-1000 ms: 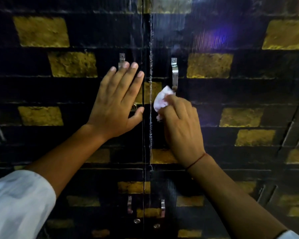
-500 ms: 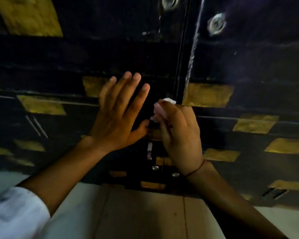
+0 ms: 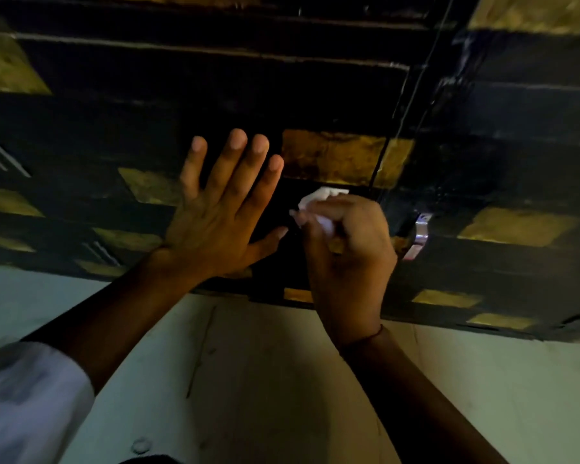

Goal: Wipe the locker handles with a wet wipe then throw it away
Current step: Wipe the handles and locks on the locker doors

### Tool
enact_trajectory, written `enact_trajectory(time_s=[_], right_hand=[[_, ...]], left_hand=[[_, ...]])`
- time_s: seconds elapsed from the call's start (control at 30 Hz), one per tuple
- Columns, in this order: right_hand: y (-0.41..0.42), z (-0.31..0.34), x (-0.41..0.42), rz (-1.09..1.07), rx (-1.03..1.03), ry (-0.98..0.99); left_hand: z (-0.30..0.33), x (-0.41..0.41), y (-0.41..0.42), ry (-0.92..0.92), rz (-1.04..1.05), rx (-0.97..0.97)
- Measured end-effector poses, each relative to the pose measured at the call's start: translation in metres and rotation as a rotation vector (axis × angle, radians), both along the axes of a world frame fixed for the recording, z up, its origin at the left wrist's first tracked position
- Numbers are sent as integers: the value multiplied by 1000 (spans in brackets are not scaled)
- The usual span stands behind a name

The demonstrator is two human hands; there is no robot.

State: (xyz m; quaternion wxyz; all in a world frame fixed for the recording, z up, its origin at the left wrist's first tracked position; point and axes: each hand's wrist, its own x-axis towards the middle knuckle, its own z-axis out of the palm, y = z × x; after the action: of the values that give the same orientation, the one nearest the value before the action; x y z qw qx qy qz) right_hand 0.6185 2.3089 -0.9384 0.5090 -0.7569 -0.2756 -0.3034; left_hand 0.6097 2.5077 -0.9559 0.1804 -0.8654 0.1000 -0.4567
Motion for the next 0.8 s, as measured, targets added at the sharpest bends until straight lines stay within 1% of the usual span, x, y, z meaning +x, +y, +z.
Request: enact_trajectory(time_s=[0.1,0.2,0.27,0.37,0.43,0.5,0.57,0.63,0.8], right_hand=[[4,-1,1,12,179,77],[4,-3,2,97,389,253],[5,-4,3,141,471,325],[6,-7,1,140,448,333],[1,-12,1,141,345,268],[-6,-18,1,144,189,195],[-10,-23,1,144,126,185],[-7,-23,-1,137,176,219],[7,-20,-8,174,449,322]], left_hand=[[-3,7,3,-54,4,20],[-6,12,2,-89,1,33],[-8,14,1,-105,-3,22],[-7,15,0,-136,3,13],[-5,13,-1,-141,5,0],[-4,11,-1,-110,6,0],[-3,9,-1,-80,8,14],[-3,10,-2,-82,14,6],[-6,12,0,-114,10,21]])
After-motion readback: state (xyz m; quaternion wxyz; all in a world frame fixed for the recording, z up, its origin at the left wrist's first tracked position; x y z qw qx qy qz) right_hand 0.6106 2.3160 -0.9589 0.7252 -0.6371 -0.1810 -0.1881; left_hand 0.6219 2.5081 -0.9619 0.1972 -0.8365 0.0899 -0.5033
